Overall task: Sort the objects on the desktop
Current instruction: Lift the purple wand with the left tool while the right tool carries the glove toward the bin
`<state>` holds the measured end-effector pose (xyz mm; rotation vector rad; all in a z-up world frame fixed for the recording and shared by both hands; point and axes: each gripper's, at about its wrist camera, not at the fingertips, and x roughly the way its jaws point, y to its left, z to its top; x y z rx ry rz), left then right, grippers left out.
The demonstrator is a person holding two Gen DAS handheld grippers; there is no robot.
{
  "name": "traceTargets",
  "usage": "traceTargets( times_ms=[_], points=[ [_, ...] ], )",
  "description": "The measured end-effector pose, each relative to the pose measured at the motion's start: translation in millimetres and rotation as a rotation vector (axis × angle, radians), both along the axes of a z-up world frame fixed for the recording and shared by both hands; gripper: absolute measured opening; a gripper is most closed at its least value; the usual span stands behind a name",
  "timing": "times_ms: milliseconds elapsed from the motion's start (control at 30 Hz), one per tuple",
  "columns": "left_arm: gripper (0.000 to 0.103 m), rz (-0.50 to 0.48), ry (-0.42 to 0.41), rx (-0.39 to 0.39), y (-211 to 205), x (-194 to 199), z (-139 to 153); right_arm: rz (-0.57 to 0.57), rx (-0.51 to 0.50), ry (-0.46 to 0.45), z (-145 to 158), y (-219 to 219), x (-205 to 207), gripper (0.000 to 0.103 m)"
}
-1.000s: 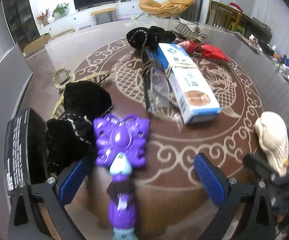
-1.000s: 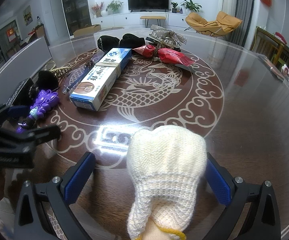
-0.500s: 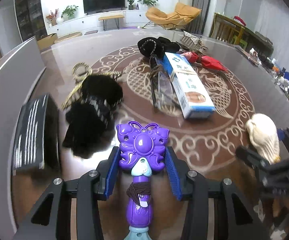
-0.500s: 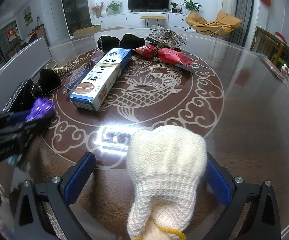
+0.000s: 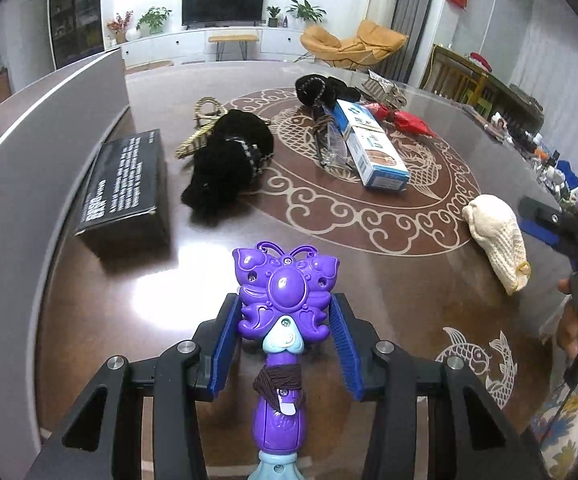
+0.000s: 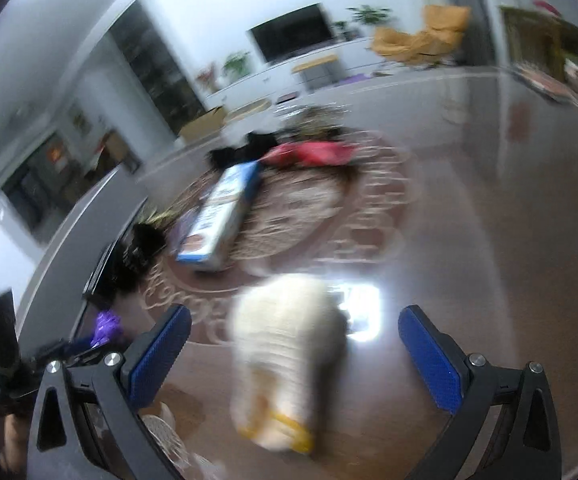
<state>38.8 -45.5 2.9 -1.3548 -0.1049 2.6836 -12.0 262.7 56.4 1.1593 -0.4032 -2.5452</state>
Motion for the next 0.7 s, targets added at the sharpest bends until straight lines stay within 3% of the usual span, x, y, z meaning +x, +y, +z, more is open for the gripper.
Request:
traceTargets(
  times_ms=[133,333,367,433,467,567,700],
  points=[
    [0.045,0.001,0.005,0.03,-2,2,-1,0.004,0.008,-0.047,-6,10,6,0.103],
    [0.045,-0.016,0.021,0.038,3,2,6,0.165,0.238,-0.045,-11,-70,0,0.103],
    [0.045,-0.016,0.025,0.039,3,3,9,0.169,0.287,-0.055,-15,-82,-5,0.098],
    [0.044,-0.011,0.037,0.041,0,5,14,0.156,0.347,-0.044,-16,-91,-8,0.07],
    [0.044,-0.008,0.046,0.047,-3,6,18,0.153,0.37,-0.044,-14,-96,-11,0.048],
    [0.044,-0.002,0.06,0.062,-8,9,25,0.158,0.343,-0.078,-9,-94,-15,0.043],
    [0.043,0.0,0.076,0.078,-11,12,30,0.154,0.307,-0.049,12,-88,-7,0.043]
  ],
)
